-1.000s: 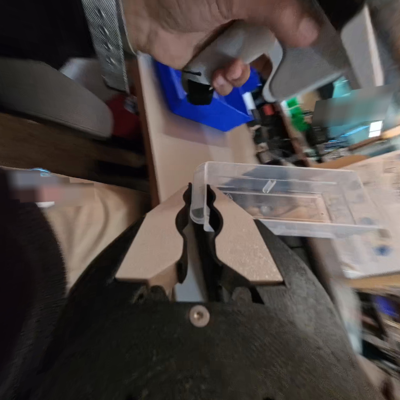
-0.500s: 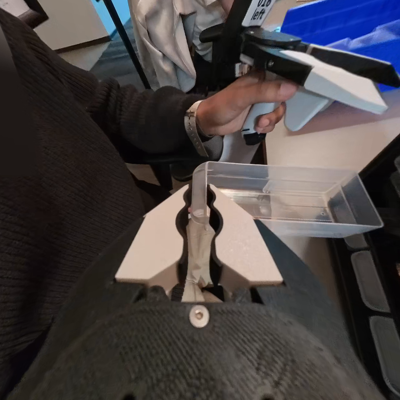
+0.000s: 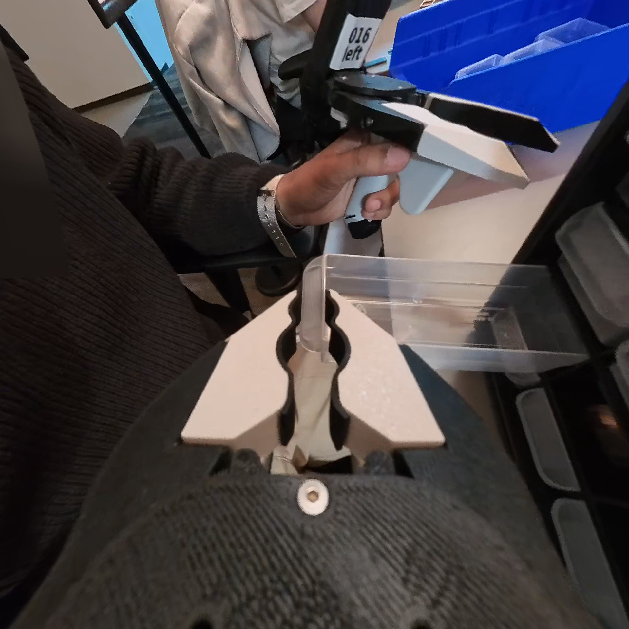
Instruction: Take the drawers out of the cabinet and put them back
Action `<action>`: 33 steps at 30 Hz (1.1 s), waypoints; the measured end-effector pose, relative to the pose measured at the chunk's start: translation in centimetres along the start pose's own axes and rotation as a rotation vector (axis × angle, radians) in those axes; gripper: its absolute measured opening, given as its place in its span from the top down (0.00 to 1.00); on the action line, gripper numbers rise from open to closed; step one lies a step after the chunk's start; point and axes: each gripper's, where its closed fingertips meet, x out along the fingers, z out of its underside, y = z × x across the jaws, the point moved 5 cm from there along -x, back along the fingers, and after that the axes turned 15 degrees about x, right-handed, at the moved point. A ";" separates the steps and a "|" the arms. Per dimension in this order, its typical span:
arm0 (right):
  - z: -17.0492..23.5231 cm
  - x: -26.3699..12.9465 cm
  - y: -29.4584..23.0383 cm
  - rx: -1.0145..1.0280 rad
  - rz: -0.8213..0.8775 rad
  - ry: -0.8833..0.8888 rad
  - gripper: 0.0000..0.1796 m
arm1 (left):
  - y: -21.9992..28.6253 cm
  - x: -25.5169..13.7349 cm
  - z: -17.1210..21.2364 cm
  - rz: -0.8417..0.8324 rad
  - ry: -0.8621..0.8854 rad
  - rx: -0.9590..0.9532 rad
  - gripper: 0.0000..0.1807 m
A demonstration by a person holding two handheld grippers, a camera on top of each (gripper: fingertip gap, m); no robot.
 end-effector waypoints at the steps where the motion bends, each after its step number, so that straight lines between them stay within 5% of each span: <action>1: 0.0 0.1 0.1 -0.008 0.010 -0.004 0.94 | 0.0 0.1 0.1 0.002 -0.005 0.000 0.57; 13: 1.9 2.1 3.9 -0.194 0.281 -0.064 0.93 | 0.5 0.5 0.8 0.028 -0.031 0.005 0.58; 19: 1.3 1.5 3.5 -0.269 0.396 0.022 0.79 | 0.5 0.5 0.8 0.032 -0.030 0.005 0.58; 25: 3.5 2.2 -0.2 -0.254 0.196 0.139 1.00 | 0.4 0.6 0.9 0.038 -0.029 -0.010 0.58; 33: 4.1 2.7 3.7 -0.326 0.475 0.200 1.00 | 0.7 0.5 0.8 0.040 -0.025 0.000 0.58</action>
